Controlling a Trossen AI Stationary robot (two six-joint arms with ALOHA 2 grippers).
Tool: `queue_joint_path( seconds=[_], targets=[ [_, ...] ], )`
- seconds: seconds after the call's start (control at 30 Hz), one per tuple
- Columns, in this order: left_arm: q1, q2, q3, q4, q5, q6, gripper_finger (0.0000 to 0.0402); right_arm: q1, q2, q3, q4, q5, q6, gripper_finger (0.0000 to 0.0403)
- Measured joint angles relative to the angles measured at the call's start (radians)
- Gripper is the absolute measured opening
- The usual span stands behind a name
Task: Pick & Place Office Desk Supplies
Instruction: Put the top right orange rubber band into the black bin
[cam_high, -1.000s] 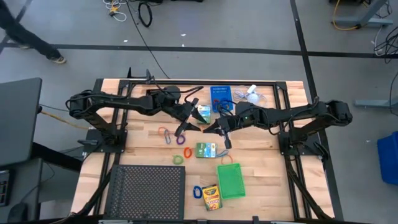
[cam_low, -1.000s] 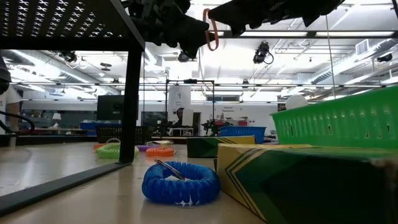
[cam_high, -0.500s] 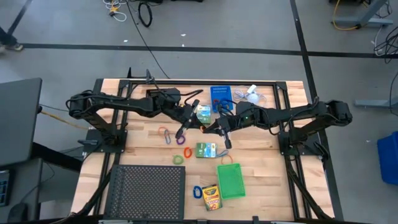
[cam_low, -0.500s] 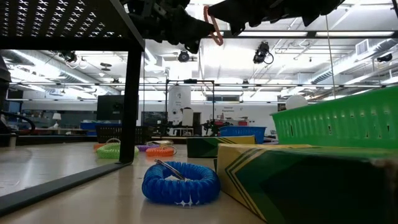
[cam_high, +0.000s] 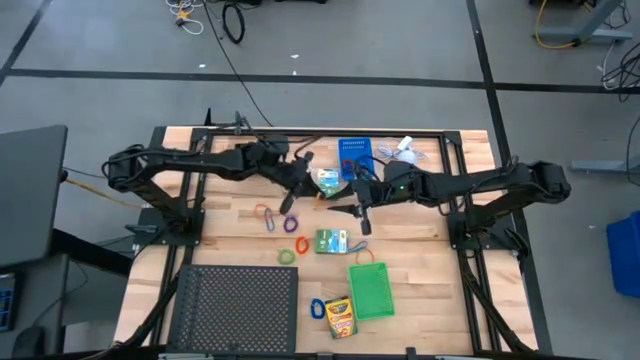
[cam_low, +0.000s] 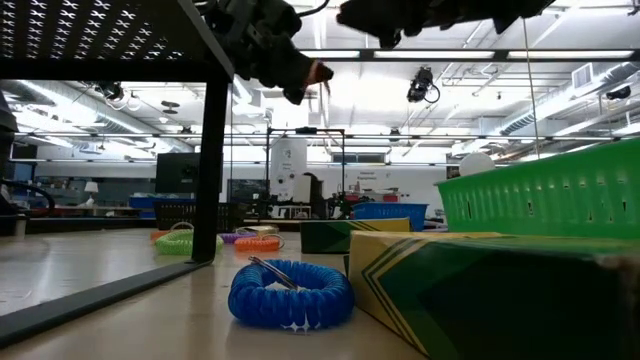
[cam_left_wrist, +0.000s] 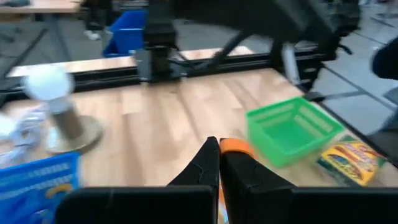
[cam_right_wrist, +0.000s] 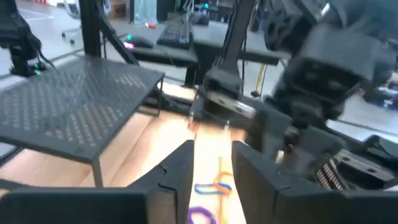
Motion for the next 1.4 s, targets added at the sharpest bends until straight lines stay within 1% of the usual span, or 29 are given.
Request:
queue_joint_path(
  seconds=[0.07,0.17,0.27,0.37,0.6,0.7,0.8,0.93,1.07,1.17,1.4],
  targets=[
    [0.022,-0.018,0.001,-0.023,-0.019,0.001,0.0003,0.000,-0.030,0.001,-0.026,-0.003,-0.001,0.0129],
    [0.057,-0.050,0.001,-0.057,-0.020,0.013,0.0002,0.000,-0.078,0.000,-0.076,-0.034,-0.006,0.0135],
    [0.091,-0.077,0.001,-0.098,-0.025,0.019,0.0002,0.000,-0.130,-0.033,-0.068,-0.075,-0.007,0.0137],
    [0.123,-0.097,0.001,-0.148,-0.063,0.033,0.0002,0.000,-0.187,-0.103,-0.019,-0.074,0.001,0.0137],
    [0.223,-0.123,0.000,-0.273,-0.171,0.036,0.0002,-0.005,-0.327,-0.310,0.125,-0.012,0.074,0.0137],
    [0.277,-0.134,0.000,-0.340,-0.207,0.036,0.0002,-0.005,-0.372,-0.377,0.151,0.006,0.107,0.0137],
    [0.330,-0.142,0.000,-0.402,-0.231,0.029,0.0002,-0.003,-0.394,-0.425,0.154,0.033,0.127,0.0137],
    [0.383,-0.153,0.000,-0.492,-0.276,0.026,0.0002,-0.002,-0.395,-0.459,0.168,0.033,0.141,0.0137],
    [0.427,-0.153,0.000,-0.595,-0.376,0.021,0.0002,-0.002,-0.395,-0.472,0.177,0.033,0.147,0.0137],
    [0.446,-0.153,0.000,-0.631,-0.460,-0.005,0.0002,-0.002,-0.395,-0.472,0.180,0.032,0.143,0.0137],
    [0.477,-0.137,0.000,-0.732,-0.598,-0.043,0.0002,-0.002,-0.395,-0.472,0.191,0.032,0.130,0.0137]
  ],
)
